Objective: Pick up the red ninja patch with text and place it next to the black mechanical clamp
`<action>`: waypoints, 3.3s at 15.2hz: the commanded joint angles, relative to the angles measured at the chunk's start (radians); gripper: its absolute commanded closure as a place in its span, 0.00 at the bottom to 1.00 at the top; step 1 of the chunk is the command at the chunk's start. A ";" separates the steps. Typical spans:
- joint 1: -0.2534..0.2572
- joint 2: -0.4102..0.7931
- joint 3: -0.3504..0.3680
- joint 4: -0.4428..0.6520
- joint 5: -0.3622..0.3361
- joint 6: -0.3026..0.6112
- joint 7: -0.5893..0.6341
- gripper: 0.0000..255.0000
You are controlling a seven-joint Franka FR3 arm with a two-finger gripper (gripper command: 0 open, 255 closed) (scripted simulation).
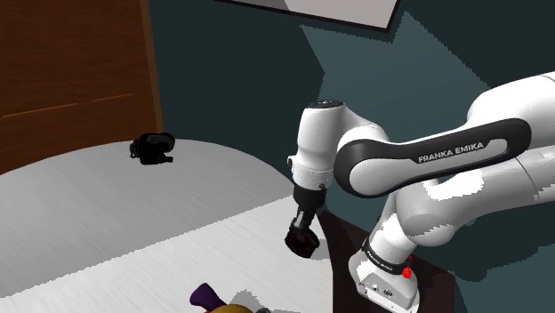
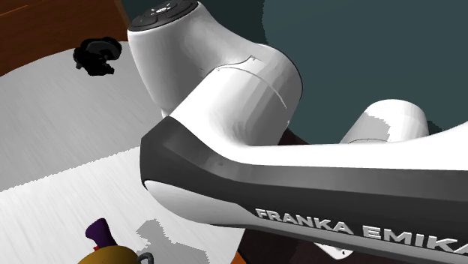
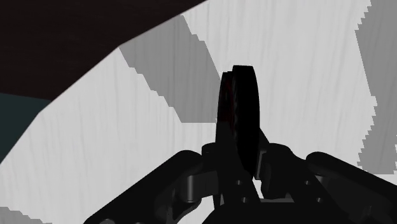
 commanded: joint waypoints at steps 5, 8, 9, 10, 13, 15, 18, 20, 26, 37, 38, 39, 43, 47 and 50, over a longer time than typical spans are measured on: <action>-0.007 -0.044 -0.031 0.054 -0.030 -0.098 0.009 1.00; -0.011 -0.061 -0.045 0.085 -0.044 -0.145 0.014 1.00; -0.012 -0.066 -0.050 0.096 -0.049 -0.161 0.015 1.00; -0.013 -0.071 -0.055 0.107 -0.054 -0.176 0.017 1.00; -0.017 -0.081 -0.068 0.141 -0.067 -0.220 0.021 1.00; -0.020 -0.087 -0.077 0.164 -0.075 -0.248 0.024 1.00; -0.024 -0.092 -0.090 0.200 -0.087 -0.290 0.028 1.00; -0.026 -0.094 -0.098 0.225 -0.095 -0.317 0.031 1.00; -0.034 -0.094 -0.119 0.304 -0.115 -0.394 0.040 1.00; -0.113 0.155 -0.131 0.507 -0.188 -0.353 0.007 1.00; -0.124 0.196 -0.130 0.535 -0.198 -0.341 0.003 1.00; -0.134 0.236 -0.129 0.564 -0.209 -0.331 0.000 1.00; -0.171 0.396 -0.122 0.692 -0.254 -0.302 -0.003 1.00; -0.197 0.556 -0.115 0.838 -0.304 -0.294 0.004 1.00; -0.209 0.678 -0.111 0.963 -0.346 -0.302 0.013 1.00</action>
